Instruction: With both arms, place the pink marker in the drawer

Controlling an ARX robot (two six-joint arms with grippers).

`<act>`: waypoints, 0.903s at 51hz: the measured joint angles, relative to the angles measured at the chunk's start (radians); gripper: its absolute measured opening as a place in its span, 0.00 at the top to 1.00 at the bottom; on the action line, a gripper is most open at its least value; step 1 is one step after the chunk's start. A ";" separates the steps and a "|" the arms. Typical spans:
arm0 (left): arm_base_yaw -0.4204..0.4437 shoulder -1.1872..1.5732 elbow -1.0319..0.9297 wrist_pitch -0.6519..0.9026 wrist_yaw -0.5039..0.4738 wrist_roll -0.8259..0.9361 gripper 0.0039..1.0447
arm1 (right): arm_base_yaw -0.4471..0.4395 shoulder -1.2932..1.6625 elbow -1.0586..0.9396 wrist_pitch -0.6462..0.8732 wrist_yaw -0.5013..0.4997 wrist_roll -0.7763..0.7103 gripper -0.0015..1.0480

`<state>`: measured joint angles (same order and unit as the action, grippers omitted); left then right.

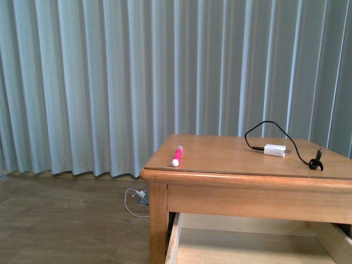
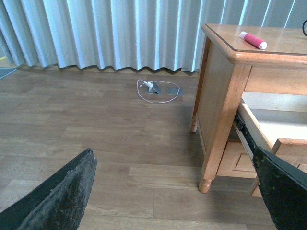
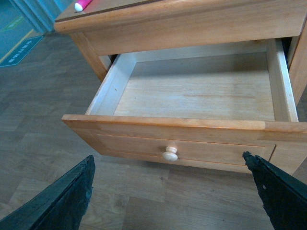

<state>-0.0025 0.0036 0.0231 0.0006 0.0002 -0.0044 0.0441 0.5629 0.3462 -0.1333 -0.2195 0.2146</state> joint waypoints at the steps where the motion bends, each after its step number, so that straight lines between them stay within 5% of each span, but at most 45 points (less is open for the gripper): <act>1: 0.000 0.000 0.000 0.000 0.000 0.000 0.05 | 0.000 0.000 0.000 0.000 0.000 0.000 0.08; 14: 0.000 0.000 0.000 0.000 0.000 0.000 0.05 | -0.001 -0.001 -0.001 0.000 0.000 0.000 0.08; 18: -0.075 0.066 0.004 0.038 -0.220 -0.041 0.05 | -0.001 0.000 -0.001 0.000 0.000 0.000 0.08; 22: -0.117 0.214 0.029 0.121 -0.335 -0.086 0.05 | -0.001 -0.001 -0.002 0.000 0.000 0.000 0.08; 35: -0.114 0.860 0.335 0.534 -0.187 -0.039 0.05 | -0.001 0.000 -0.002 0.000 0.000 0.000 0.08; 46: -0.183 1.269 0.634 0.576 -0.118 0.043 0.05 | -0.001 -0.001 -0.002 0.000 0.000 0.000 0.08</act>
<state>-0.1860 1.2724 0.6575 0.5766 -0.1181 0.0391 0.0433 0.5621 0.3447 -0.1333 -0.2195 0.2150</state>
